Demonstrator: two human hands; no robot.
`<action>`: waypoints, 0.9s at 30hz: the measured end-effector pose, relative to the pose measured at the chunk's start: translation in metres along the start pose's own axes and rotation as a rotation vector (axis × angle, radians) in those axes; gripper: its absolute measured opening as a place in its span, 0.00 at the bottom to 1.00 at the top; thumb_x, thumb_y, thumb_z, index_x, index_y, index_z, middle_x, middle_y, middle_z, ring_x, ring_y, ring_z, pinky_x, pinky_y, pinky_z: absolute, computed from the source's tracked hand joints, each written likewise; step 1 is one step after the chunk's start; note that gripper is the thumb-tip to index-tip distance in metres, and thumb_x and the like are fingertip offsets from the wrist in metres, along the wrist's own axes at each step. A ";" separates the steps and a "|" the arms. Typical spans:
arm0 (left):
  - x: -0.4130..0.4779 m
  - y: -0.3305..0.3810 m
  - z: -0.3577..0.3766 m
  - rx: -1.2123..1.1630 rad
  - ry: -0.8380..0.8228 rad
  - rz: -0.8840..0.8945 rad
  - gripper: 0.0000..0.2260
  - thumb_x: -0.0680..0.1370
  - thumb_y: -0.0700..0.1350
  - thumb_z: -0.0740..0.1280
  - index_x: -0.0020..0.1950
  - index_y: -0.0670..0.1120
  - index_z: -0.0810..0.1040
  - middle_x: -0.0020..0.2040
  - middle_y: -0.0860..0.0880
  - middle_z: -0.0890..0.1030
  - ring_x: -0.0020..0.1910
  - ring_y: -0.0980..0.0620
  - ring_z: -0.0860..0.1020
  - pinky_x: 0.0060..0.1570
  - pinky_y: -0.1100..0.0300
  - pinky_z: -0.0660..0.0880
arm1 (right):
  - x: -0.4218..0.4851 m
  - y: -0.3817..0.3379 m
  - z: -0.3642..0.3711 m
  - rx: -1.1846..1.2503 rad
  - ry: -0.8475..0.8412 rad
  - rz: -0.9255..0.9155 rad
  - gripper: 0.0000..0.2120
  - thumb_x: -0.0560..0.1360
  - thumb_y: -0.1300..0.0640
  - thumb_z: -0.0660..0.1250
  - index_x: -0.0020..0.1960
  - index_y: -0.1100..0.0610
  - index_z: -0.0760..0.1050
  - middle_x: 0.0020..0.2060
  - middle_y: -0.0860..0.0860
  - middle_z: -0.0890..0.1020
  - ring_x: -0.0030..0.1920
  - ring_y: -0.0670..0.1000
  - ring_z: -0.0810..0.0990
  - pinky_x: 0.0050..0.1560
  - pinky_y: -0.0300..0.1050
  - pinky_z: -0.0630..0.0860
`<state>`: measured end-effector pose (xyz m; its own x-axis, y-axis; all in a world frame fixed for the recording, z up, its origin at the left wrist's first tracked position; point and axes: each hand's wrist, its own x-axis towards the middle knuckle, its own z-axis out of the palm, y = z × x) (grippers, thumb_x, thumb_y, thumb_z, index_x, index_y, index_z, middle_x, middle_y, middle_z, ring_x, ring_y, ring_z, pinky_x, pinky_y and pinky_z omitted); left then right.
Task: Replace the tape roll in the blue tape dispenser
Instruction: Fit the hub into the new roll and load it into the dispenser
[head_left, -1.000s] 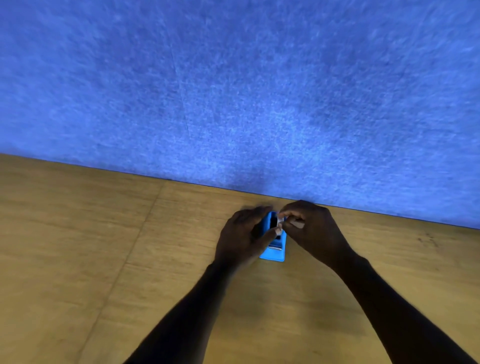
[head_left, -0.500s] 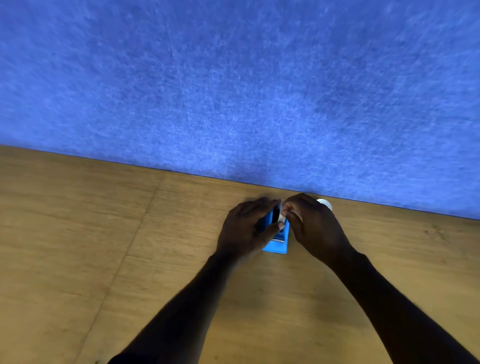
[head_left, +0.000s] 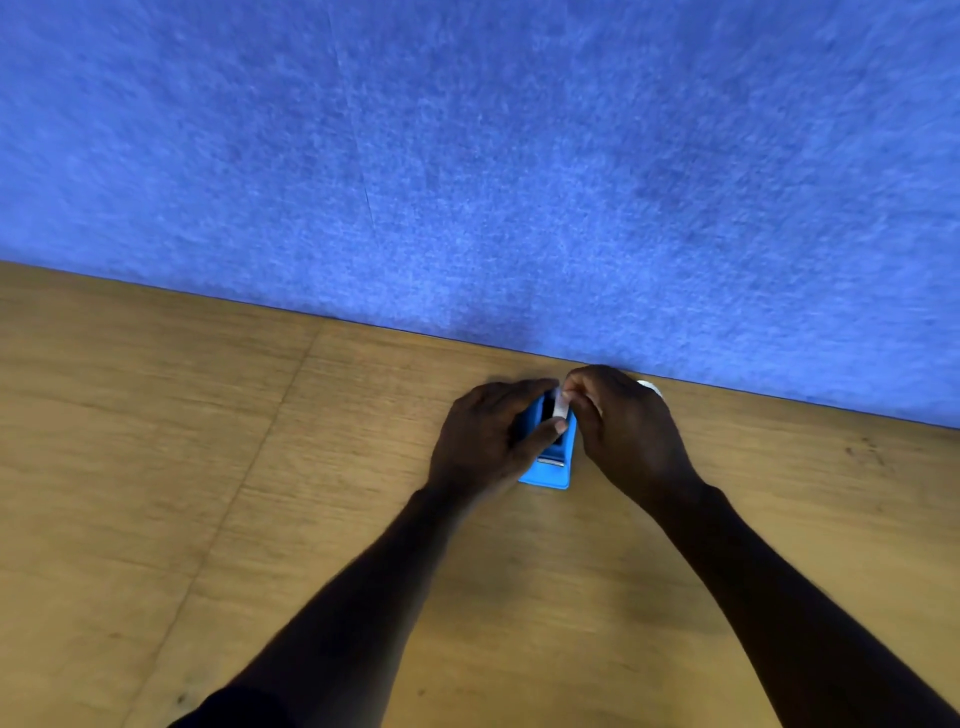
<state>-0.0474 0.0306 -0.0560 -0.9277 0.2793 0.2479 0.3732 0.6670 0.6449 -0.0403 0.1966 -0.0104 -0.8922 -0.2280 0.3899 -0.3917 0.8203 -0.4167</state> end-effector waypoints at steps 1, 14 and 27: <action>-0.001 0.000 0.000 -0.008 -0.001 -0.008 0.20 0.77 0.56 0.68 0.68 0.52 0.77 0.62 0.55 0.82 0.61 0.54 0.77 0.62 0.57 0.72 | 0.001 0.000 0.000 0.004 0.005 0.010 0.02 0.77 0.63 0.67 0.45 0.59 0.77 0.38 0.53 0.84 0.36 0.52 0.81 0.34 0.44 0.74; -0.001 -0.003 0.001 -0.042 -0.052 -0.040 0.21 0.77 0.59 0.64 0.69 0.55 0.73 0.62 0.55 0.81 0.63 0.54 0.76 0.62 0.47 0.73 | 0.005 0.001 -0.001 0.065 -0.033 0.104 0.03 0.79 0.60 0.64 0.48 0.58 0.75 0.34 0.46 0.78 0.28 0.39 0.70 0.30 0.33 0.62; 0.001 -0.005 0.002 -0.030 -0.068 -0.036 0.18 0.80 0.59 0.58 0.68 0.56 0.72 0.63 0.55 0.80 0.64 0.55 0.75 0.65 0.46 0.71 | 0.006 0.004 -0.001 0.097 -0.072 0.113 0.04 0.79 0.57 0.62 0.49 0.56 0.74 0.34 0.49 0.81 0.28 0.39 0.71 0.29 0.36 0.63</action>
<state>-0.0504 0.0295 -0.0603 -0.9369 0.3023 0.1756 0.3382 0.6566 0.6742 -0.0467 0.1993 -0.0091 -0.9444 -0.1768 0.2772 -0.3044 0.7890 -0.5337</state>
